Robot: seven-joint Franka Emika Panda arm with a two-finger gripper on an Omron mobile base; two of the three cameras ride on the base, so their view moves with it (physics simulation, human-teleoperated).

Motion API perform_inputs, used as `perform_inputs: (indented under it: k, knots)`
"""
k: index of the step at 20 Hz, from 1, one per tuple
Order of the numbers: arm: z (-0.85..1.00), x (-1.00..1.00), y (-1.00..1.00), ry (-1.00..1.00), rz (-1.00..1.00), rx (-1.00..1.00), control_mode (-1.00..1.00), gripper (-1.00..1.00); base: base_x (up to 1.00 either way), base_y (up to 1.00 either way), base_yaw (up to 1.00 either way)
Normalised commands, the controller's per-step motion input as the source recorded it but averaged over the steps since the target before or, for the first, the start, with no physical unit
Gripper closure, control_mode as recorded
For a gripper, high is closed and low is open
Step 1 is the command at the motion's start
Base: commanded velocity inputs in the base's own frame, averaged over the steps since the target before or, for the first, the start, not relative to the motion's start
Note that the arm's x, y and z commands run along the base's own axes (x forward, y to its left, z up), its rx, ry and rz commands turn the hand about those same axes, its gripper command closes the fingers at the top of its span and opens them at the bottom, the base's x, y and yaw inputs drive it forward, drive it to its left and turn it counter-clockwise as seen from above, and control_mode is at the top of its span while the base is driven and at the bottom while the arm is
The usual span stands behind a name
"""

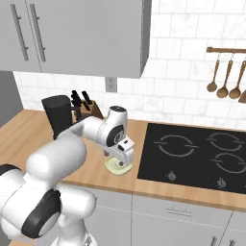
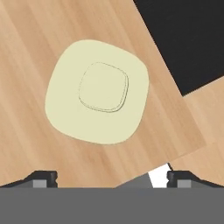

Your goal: Close the lid blender by securely placing the lid on top.

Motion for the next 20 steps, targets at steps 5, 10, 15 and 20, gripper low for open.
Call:
perform_inputs:
  k: [5, 10, 15, 20]
  knots:
    - [-0.35, 0.03, 0.0, 0.0, 0.0, 0.0, -1.0, -1.0, 0.0, 0.0, 0.0]
    - [-0.08, 0.15, -0.01, -0.01, 0.0, 0.0, -1.0, -1.0, 0.0, 0.0, 0.0]
    - [-0.06, 0.25, -0.04, 0.0, 0.0, 0.0, -1.0, -1.0, 0.0, 0.0, 0.0]
    - [-0.08, 0.1, -0.08, 0.0, 0.0, 0.0, -1.0, -1.0, 0.0, 0.0, 0.0]
